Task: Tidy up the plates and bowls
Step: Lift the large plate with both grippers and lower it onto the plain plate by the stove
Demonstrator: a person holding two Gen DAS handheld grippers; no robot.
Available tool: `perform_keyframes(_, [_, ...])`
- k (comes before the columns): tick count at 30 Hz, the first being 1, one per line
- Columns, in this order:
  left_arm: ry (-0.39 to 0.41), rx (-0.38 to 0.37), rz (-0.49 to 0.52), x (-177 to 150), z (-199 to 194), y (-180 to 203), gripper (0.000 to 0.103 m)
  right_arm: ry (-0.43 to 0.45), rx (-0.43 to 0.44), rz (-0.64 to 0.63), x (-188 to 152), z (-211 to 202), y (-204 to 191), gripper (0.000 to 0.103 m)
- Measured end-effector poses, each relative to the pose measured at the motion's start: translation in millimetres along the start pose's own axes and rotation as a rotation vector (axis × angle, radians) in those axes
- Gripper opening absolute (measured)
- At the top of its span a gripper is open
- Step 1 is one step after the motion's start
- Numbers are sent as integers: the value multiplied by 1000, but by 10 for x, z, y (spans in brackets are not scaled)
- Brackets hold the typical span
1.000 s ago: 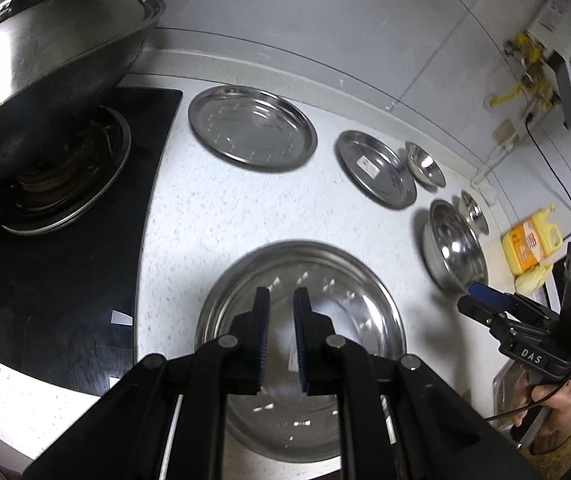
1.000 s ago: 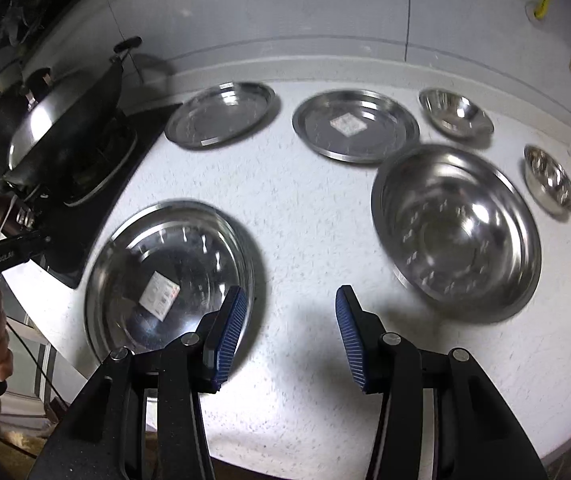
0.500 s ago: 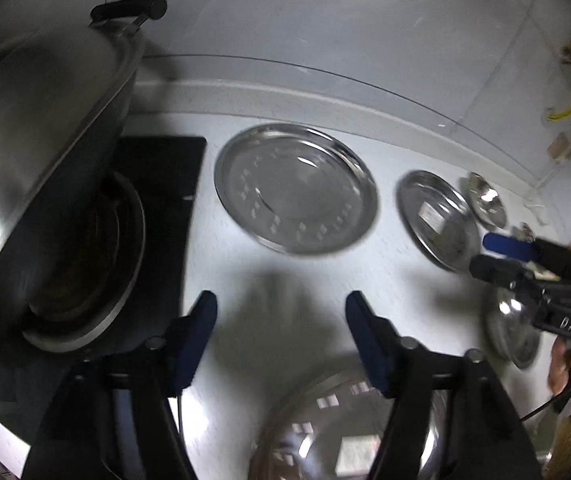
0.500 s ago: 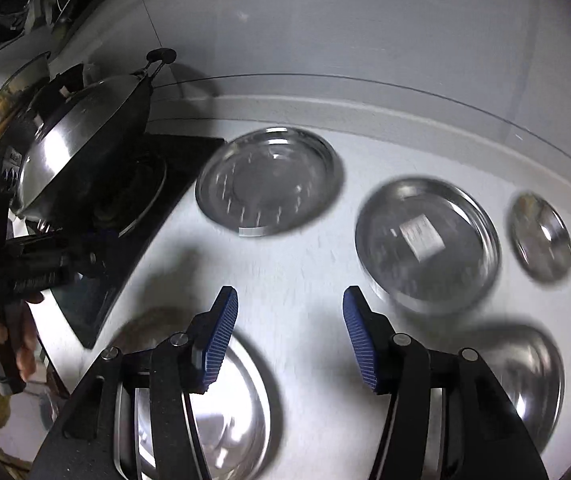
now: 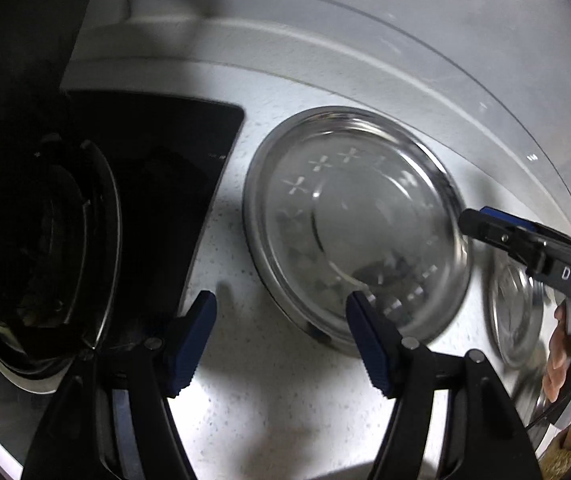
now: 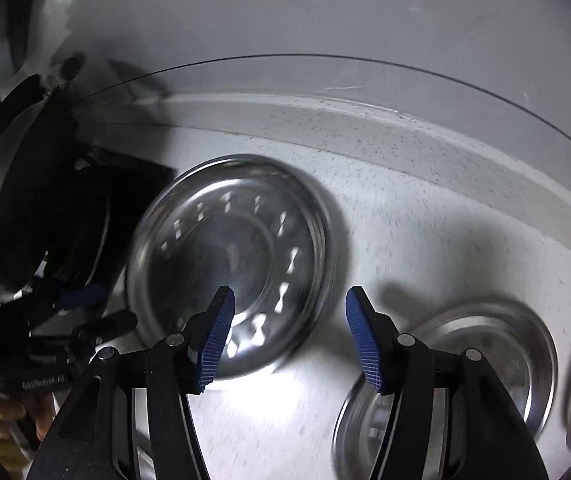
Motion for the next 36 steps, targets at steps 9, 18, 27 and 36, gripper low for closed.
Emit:
perform_keyframes(9, [55,55,-10,114,143,-53,46,-39,20,4,138,395,62,32])
perform_keyframes(18, [92,54,-33,154,149,-85,13,-38,-36,-6,142,345,185,11])
perform_keyframes(27, [95,-16,0,49,-37,69,14,-22,-69,-12,25,87,211,10])
perform_keyframes(36, [69,-78,59,-253,-245,169,14,-6,-109,18,-336,-303,170,10])
Point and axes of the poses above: each gripper's, at about its wrist camera, not at the fingertips, and z roughly the way its jaws point, y to its right, x to its top, the point moved 8 cm from there along z, roughly the way its jaws point, and after that the axes turned 13 degrees about -z, right-handed, at the moved point
